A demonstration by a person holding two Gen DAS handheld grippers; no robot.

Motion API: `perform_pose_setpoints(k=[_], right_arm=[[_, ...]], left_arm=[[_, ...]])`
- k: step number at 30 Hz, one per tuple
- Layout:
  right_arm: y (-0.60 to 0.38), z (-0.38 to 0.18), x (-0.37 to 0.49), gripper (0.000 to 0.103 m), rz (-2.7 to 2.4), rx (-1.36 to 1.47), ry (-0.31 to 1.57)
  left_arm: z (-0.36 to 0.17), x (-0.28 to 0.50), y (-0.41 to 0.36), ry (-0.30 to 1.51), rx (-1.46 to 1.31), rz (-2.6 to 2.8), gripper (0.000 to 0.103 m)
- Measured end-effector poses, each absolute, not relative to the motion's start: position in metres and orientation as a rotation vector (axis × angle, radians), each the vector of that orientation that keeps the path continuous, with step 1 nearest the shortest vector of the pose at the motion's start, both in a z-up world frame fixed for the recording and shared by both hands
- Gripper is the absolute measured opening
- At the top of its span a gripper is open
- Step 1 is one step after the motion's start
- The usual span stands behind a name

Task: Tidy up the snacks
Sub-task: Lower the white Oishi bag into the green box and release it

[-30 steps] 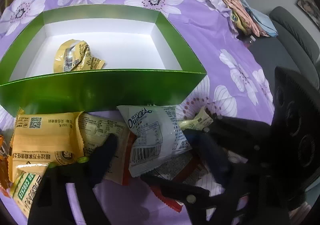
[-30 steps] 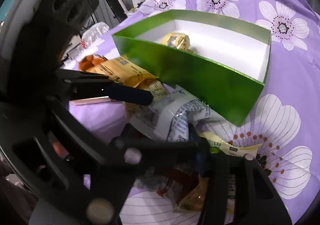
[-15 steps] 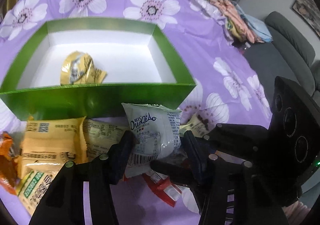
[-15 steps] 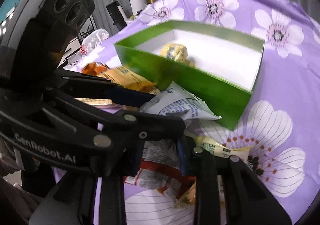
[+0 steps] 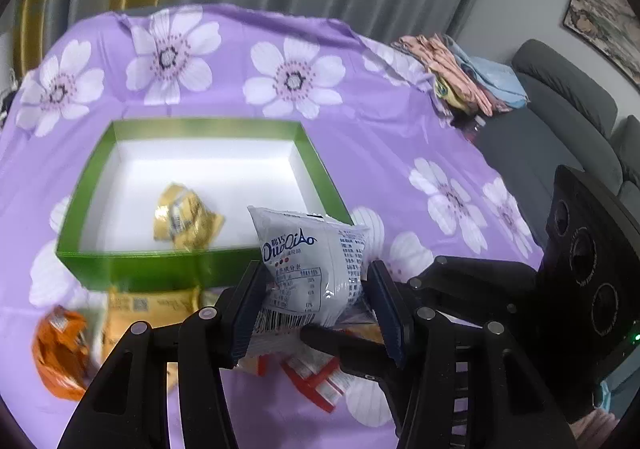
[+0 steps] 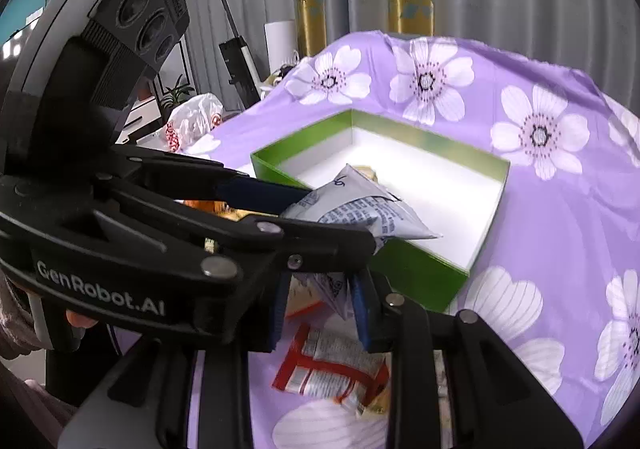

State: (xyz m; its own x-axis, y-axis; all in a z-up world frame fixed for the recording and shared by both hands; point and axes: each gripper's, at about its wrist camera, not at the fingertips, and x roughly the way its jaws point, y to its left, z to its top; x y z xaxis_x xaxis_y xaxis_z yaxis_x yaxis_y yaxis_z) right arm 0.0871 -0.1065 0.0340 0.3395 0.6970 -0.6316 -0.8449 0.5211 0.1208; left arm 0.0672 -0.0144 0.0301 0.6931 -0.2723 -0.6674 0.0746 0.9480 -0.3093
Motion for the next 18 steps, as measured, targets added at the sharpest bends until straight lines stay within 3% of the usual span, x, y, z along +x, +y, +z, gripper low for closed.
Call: perform_pose_setpoints(k=[18], right_arm=[[-0.055, 0.029, 0.145, 0.029, 0.973, -0.253, 0.716]], left_arm=[[0.024, 0.131, 0.032, 0.774, -0.3, -0.169, 0.053]])
